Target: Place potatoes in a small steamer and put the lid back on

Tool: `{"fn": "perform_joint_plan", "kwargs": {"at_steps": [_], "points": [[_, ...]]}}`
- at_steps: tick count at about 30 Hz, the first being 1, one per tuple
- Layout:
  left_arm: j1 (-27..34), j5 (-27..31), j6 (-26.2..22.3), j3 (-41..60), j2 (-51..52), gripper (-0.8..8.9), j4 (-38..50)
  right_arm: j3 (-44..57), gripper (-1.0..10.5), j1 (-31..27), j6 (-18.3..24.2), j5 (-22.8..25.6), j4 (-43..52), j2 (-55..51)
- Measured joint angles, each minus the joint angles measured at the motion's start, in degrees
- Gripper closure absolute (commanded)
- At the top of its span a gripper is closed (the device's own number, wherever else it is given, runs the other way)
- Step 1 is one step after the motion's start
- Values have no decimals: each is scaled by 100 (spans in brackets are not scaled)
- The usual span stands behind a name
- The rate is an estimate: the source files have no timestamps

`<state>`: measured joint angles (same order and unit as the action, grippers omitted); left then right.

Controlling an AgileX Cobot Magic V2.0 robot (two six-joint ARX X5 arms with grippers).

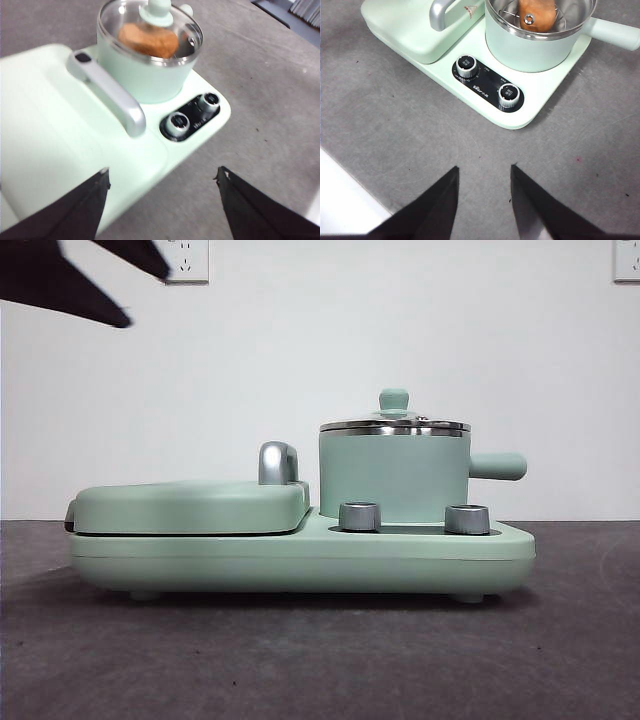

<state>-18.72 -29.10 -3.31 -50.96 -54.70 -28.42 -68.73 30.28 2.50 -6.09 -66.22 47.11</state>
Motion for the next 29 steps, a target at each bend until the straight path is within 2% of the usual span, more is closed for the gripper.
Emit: {"fn": "perform_joint_plan", "kwargs": {"at_steps": [5, 6, 7, 8, 26, 29], "points": [[24, -2, 293, 201, 754, 495, -363, 0, 805, 2, 0, -17, -4, 214], [24, -9, 297, 201, 828, 609, -459, 0, 911, 0, 0, -17, -31, 254], [24, -15, 286, 201, 887, 849, -577, 0, 937, 0, -9, -17, -72, 291], [24, -24, 271, 201, 925, 796, -719, 2, 926, 0, 0, -26, -83, 319], [24, -24, 225, 201, 968, 808, -857, 2, 925, 0, 0, -31, 367, 350], [55, 11, -81, 278, 1086, 808, -702, 2, 925, 0, 0, -31, 367, 350]]}}
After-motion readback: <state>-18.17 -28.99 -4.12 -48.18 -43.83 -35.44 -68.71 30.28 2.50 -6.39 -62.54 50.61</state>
